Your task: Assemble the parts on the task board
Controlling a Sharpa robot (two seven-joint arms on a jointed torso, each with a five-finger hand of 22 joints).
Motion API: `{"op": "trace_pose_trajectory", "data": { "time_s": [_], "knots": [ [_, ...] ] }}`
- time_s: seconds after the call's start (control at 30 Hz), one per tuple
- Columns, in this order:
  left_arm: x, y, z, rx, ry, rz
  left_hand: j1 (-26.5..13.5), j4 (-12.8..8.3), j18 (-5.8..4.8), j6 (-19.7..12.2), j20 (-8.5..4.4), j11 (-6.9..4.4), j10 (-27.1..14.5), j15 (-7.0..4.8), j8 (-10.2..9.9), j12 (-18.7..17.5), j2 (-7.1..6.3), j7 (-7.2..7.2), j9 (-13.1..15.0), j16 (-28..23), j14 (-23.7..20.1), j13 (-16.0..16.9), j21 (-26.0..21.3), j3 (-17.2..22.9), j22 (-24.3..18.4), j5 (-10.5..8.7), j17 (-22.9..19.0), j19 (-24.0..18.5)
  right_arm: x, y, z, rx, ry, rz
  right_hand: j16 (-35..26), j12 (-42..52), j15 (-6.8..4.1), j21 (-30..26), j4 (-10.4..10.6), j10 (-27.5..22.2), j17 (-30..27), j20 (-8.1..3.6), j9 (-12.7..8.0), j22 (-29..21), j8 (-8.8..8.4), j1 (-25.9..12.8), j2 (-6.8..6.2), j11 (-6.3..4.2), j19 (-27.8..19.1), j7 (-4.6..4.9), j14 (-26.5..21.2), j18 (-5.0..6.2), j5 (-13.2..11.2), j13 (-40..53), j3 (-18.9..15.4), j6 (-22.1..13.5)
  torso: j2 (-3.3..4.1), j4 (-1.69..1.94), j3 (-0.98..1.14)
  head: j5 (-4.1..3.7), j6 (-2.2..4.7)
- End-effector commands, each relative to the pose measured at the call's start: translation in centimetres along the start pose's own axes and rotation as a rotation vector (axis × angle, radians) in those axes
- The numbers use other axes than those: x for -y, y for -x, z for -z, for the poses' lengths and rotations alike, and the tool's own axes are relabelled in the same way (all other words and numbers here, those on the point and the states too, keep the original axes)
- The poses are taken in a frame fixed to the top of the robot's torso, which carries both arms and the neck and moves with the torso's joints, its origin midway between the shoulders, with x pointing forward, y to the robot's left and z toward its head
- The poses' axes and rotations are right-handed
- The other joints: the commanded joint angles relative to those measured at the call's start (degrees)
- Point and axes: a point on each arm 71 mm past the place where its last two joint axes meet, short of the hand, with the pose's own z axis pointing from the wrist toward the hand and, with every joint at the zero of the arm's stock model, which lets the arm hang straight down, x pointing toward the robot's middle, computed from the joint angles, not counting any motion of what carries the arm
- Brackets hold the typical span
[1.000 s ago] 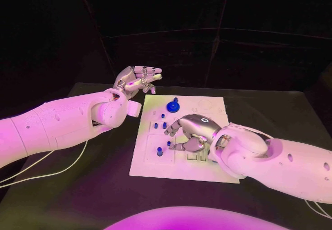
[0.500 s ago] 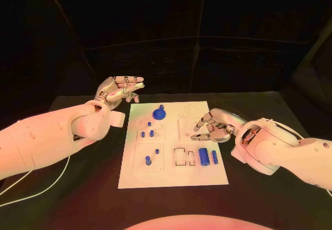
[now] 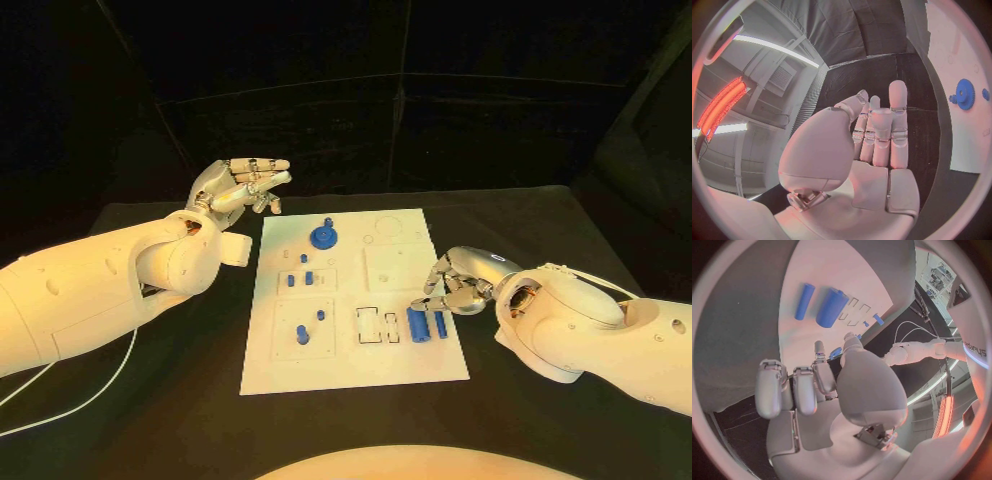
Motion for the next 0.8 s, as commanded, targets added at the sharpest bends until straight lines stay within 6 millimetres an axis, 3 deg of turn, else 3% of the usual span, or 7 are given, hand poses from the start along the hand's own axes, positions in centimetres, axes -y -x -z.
{"op": "trace_pose_trajectory", "data": {
  "time_s": [0.03,0.67,0.8],
  "knots": [
    [0.2,-0.1,0.0,-0.007,-0.01,0.006,-0.2,-0.09,0.77,0.27,0.19,-0.13,-0.34,0.16,0.32,0.2,0.23,0.14,-0.06,-0.14,-0.42,0.05,-0.24,-0.29,-0.08,-0.18,-0.09,-0.31,-0.1,-0.3,0.0,-0.016,-0.011,0.083,0.56,0.25,-0.06,0.4,0.01,0.37,4.11,0.03,0.21,5.32,0.62,-1.59,0.24,0.13,0.4,0.05,4.02,-0.6,0.06,0.39,-0.9,-0.57,0.07,0.12,-0.05,-0.06,-0.03],
    [0.2,0.0,0.0,-0.008,-0.009,0.006,-0.2,-0.09,0.77,0.27,0.19,-0.13,-0.34,0.16,0.32,0.2,0.23,0.14,-0.06,-0.14,-0.42,0.05,-0.24,-0.29,-0.08,-0.18,-0.09,-0.31,-0.5,-1.9,-0.6,-0.101,-0.01,0.171,1.04,1.06,-0.15,0.48,-0.02,0.9,5.25,0.02,0.89,5.48,2.13,-2.88,0.55,-0.05,0.46,-0.24,4.19,-0.62,-0.82,2.05,-1.7,-0.17,0.14,-0.06,-0.1,0.48,-0.52],
    [0.2,0.0,0.0,-0.009,-0.009,0.007,-0.2,-0.09,0.77,0.27,0.19,-0.13,-0.34,0.16,0.32,0.2,0.23,0.14,-0.06,-0.14,-0.42,0.05,-0.24,-0.29,-0.08,-0.18,-0.09,-0.31,-0.6,-2.2,-0.8,-0.114,-0.01,0.177,1.05,1.08,-0.18,0.47,-0.03,0.92,5.26,0.01,0.96,5.47,2.26,-2.92,0.6,-0.08,0.45,-0.27,4.19,-0.62,-0.87,2.12,-1.71,-0.09,0.12,0.07,-0.03,0.42,-0.68]
  ]
}}
